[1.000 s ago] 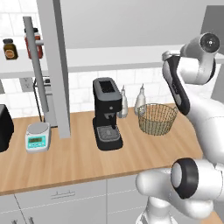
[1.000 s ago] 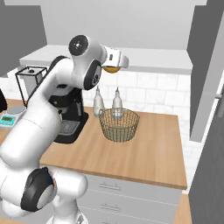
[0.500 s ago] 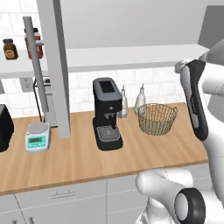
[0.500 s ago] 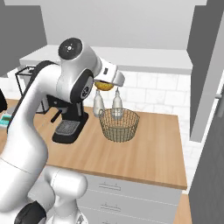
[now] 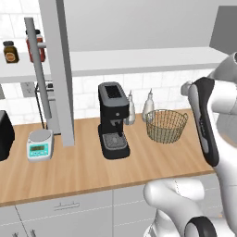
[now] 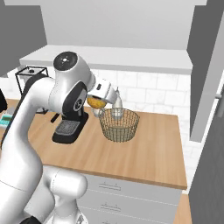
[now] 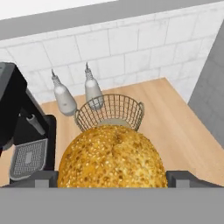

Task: Open the cabinet, pick up the bread from the cabinet and place it in the basket. Then move the basket to the dining counter.

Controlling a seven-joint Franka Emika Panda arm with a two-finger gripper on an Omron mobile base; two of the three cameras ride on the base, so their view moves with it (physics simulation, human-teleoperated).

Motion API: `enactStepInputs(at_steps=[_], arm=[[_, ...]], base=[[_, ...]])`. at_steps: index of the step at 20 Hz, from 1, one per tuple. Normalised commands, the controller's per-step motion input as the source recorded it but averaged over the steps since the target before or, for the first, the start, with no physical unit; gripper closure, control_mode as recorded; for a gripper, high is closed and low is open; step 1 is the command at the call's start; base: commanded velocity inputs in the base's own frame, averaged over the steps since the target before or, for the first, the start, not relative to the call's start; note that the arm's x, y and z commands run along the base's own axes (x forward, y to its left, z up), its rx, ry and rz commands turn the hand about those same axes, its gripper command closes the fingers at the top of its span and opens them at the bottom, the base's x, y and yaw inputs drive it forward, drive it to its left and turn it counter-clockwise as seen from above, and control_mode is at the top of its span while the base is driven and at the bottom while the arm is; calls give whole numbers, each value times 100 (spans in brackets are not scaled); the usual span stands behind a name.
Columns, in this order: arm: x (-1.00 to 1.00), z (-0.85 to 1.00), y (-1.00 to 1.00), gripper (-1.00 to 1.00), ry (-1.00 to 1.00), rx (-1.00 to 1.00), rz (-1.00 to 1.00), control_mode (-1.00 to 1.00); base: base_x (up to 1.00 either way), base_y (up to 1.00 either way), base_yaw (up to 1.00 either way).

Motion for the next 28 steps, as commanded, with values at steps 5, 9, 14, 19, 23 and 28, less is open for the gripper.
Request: enactStepInputs(at_steps=[5, 9, 14, 19, 23, 28], arm=[[13, -78, 19, 100, 4, 0, 0, -100], [50, -58, 0, 100, 10, 0, 0, -100], [80, -20, -4, 100, 7, 0, 0, -100], [86, 0, -7, 100, 14, 0, 0, -100], [80, -22, -38, 100, 18, 0, 0, -100], [53, -51, -30, 100, 10, 0, 0, -100]], base=[[0, 0, 0], [0, 0, 0], [0, 0, 0], [0, 0, 0], [0, 0, 0], [0, 0, 0]])
